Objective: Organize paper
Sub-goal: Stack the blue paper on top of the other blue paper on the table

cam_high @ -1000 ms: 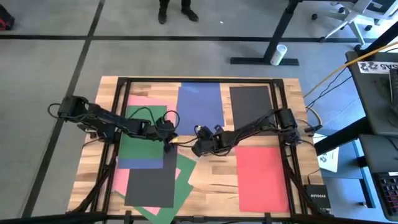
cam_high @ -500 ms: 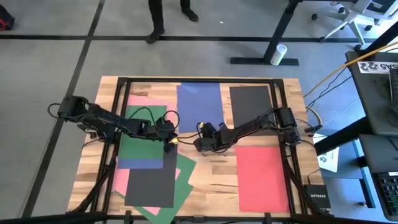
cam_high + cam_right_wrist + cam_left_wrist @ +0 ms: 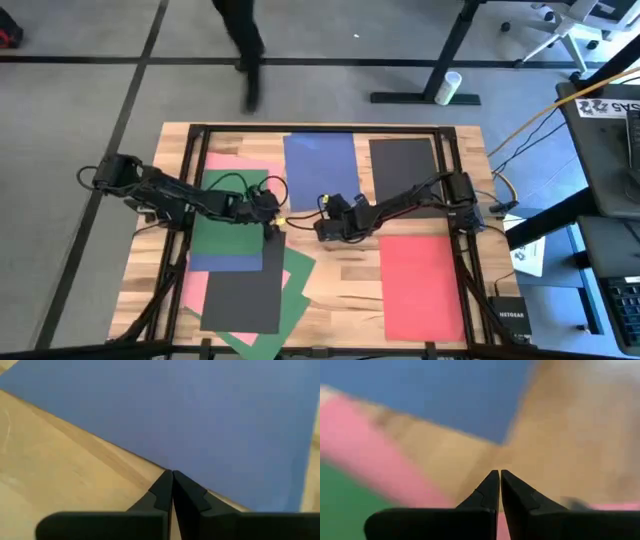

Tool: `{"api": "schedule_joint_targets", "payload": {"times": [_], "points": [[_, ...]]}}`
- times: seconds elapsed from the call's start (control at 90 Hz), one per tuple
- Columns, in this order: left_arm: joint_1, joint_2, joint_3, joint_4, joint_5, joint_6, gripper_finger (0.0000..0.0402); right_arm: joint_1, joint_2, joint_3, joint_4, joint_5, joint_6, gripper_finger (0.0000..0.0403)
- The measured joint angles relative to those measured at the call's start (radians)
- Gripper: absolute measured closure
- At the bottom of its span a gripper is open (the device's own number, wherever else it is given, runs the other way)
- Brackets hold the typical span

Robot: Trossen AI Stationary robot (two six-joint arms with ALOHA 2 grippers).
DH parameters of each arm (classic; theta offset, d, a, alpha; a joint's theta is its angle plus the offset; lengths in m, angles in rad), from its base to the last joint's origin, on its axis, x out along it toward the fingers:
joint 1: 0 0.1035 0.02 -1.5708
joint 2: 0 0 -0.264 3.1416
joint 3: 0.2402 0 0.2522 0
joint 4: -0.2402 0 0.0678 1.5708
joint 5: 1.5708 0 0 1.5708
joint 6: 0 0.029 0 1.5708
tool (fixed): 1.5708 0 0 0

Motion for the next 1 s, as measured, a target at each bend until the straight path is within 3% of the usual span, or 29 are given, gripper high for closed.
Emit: {"api": "schedule_joint_targets", "payload": {"times": [0.3, 0.467, 1.0], "points": [[0.219, 0.075, 0.001, 0.109, 0.000, 0.018, 0.0402, 0.111, -0.106, 0.003, -0.012, 0.099, -0.017, 0.0403], [0.292, 0.123, 0.005, 0.185, 0.071, 0.050, 0.0402, 0.133, -0.126, 0.004, -0.008, 0.117, -0.026, 0.0403], [0.324, 0.346, 0.208, 0.151, 0.081, 0.126, 0.0402, 0.133, -0.128, 0.005, -0.026, 0.110, -0.029, 0.0403]]}}
